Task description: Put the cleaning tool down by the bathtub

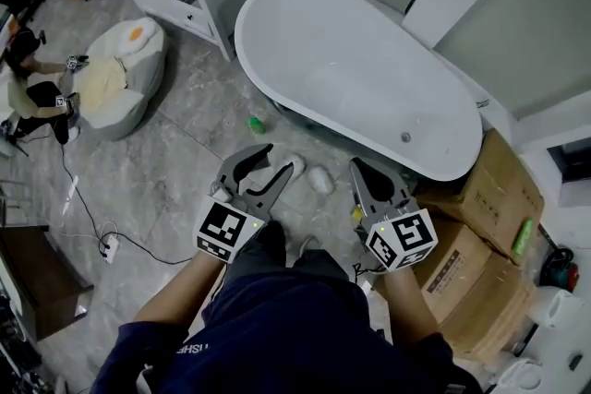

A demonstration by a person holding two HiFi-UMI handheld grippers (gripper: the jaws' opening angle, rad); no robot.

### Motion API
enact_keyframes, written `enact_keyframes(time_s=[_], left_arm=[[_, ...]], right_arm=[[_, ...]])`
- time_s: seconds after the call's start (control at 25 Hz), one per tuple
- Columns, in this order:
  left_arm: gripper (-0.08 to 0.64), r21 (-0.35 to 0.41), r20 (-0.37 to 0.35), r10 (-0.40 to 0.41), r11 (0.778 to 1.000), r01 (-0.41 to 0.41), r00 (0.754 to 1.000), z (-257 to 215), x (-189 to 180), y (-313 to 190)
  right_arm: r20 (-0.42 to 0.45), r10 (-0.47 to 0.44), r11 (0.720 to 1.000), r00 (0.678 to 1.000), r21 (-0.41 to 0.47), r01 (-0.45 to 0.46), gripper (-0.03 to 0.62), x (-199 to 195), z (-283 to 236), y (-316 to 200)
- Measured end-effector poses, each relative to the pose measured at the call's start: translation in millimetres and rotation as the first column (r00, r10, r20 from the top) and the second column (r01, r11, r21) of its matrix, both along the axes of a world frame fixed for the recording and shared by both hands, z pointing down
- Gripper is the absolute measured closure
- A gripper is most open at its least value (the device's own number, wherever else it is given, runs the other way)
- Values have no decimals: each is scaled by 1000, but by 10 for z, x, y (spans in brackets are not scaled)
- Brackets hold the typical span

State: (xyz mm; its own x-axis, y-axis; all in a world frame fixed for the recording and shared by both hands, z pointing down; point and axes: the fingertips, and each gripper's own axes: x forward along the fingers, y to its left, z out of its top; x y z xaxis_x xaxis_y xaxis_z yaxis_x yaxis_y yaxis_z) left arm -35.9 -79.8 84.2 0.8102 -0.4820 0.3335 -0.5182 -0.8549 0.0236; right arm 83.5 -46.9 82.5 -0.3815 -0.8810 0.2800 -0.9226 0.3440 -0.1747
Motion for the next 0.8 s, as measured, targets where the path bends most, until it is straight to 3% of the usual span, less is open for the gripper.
enact_keyframes(time_s=[0.8], left_arm=[[445,91,-56,77,993,-72,995,-486,151,3]], right_arm=[[25,34,996,999,85,-36,588,15,-433,58]])
